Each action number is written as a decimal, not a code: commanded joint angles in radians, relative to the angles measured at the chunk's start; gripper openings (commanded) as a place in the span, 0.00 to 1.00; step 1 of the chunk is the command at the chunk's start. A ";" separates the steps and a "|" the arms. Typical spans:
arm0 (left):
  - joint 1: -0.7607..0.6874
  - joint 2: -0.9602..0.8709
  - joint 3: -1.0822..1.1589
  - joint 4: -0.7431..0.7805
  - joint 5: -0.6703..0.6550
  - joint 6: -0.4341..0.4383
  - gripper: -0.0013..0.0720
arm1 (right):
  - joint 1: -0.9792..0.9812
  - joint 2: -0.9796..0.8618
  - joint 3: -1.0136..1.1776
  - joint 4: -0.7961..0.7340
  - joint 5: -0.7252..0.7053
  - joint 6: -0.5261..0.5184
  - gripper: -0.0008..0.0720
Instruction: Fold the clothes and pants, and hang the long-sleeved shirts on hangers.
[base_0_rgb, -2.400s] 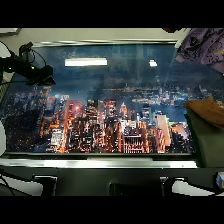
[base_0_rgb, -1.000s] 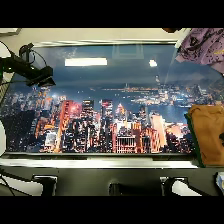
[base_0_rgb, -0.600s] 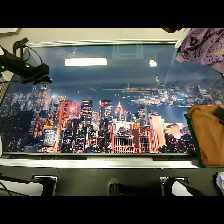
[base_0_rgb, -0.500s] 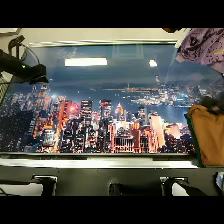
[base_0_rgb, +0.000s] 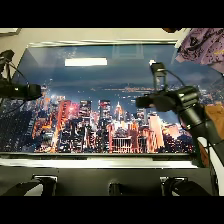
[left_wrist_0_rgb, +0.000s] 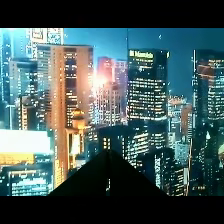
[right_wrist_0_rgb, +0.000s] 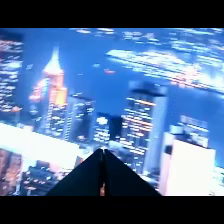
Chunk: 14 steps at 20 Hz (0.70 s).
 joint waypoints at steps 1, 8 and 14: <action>0.000 0.047 -0.050 0.004 0.005 0.000 0.04 | 0.089 0.001 -0.002 0.005 0.026 -0.001 0.06; 0.000 0.040 -0.050 0.003 0.003 0.000 0.04 | 0.089 0.004 -0.002 -0.013 0.035 -0.001 0.06; 0.000 0.040 -0.050 0.003 0.003 0.000 0.04 | 0.089 0.004 -0.002 -0.013 0.035 -0.001 0.06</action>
